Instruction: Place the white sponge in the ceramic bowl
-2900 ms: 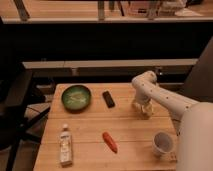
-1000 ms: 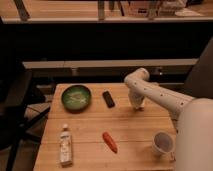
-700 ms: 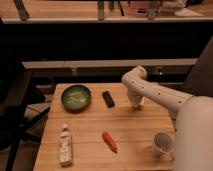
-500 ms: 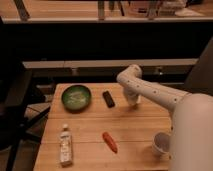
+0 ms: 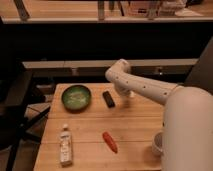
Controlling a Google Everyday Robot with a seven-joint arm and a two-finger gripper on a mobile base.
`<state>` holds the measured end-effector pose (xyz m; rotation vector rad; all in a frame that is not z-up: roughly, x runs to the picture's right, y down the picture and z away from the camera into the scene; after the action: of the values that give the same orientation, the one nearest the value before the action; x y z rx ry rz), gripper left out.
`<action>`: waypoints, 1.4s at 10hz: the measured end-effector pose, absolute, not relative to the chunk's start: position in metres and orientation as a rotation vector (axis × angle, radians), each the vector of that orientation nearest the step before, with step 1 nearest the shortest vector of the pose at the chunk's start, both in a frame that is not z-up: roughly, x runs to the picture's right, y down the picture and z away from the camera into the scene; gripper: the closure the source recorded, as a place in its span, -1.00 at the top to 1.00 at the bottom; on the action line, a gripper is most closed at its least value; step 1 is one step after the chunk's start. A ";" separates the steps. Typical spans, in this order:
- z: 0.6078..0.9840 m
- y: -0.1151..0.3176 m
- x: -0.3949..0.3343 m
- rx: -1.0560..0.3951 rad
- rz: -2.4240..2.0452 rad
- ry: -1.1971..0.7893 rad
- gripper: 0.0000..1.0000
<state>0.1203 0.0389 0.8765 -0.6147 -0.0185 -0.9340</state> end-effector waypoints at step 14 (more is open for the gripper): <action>0.849 0.015 0.015 -0.507 -1.160 -0.047 -1.00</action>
<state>0.0146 0.0147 0.8493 -0.5073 -0.0474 -1.1604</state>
